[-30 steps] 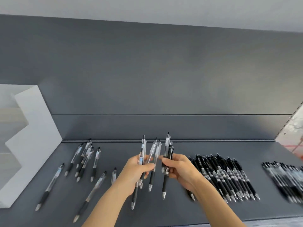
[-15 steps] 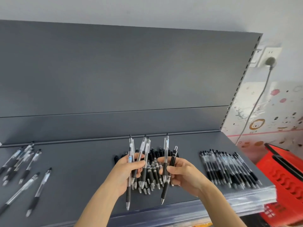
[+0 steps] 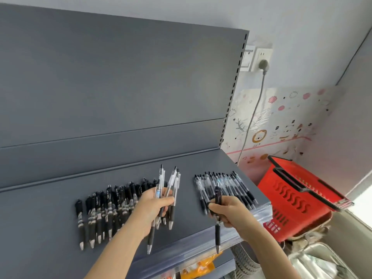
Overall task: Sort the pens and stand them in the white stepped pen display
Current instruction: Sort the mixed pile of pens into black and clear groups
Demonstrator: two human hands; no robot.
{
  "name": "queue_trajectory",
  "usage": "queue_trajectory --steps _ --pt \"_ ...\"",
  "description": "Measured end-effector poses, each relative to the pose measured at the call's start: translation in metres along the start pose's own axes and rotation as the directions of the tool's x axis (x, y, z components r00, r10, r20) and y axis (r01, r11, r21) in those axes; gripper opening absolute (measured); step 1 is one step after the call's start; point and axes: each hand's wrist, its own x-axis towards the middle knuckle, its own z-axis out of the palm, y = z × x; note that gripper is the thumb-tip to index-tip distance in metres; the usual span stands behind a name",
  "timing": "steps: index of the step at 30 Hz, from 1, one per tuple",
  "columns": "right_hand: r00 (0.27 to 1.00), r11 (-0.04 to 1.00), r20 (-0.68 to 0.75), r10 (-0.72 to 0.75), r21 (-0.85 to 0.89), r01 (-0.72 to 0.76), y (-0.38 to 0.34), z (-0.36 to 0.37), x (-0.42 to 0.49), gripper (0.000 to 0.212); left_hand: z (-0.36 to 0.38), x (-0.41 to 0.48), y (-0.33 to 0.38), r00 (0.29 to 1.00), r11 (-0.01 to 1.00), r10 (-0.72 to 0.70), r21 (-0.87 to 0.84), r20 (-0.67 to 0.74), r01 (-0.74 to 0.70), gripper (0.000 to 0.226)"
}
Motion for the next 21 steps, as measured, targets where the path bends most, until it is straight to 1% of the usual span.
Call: queue_trajectory --steps 2,5,7,9,12,15,19,21 --pt "0.997 0.999 -0.072 -0.010 -0.050 0.007 0.008 -0.021 0.003 0.014 0.018 0.006 -0.005 1.000 1.000 -0.016 0.025 -0.007 0.017 0.013" --pt "0.979 0.981 -0.195 -0.066 -0.193 0.028 0.020 -0.056 0.014 0.016 0.048 0.018 -0.011 0.999 0.999 -0.028 0.045 -0.036 0.030 0.013" --pt "0.964 0.953 -0.246 -0.105 -0.300 0.027 0.025 -0.078 0.021 0.024 0.070 0.030 -0.014 0.997 0.997 -0.045 0.055 -0.068 0.049 0.014" --pt "0.952 0.920 -0.267 -0.146 -0.392 0.031 0.027 -0.095 0.029 0.033 0.090 0.045 -0.017 0.992 0.995 -0.058 0.072 -0.112 0.066 0.015" --pt "0.952 0.862 -0.263 -0.158 -0.508 0.003 0.027 -0.107 0.043 0.035 0.111 0.070 -0.024 0.975 0.982 -0.085 0.146 -0.206 0.116 0.015" --pt "0.960 0.820 -0.239 -0.145 -0.573 -0.019 0.027 -0.109 0.056 0.042 0.122 0.085 -0.032 0.956 0.959 -0.117 0.220 -0.268 0.179 0.021" --pt "0.980 0.752 -0.177 -0.091 -0.657 -0.049 0.028 -0.110 0.064 0.045 0.127 0.092 -0.032 0.952 0.928 -0.118 0.311 -0.283 0.207 0.029" --pt "0.986 0.728 -0.156 -0.061 -0.683 -0.063 0.030 -0.114 0.067 0.045 0.126 0.093 -0.033 0.955 0.937 -0.121 0.287 -0.271 0.200 0.031"
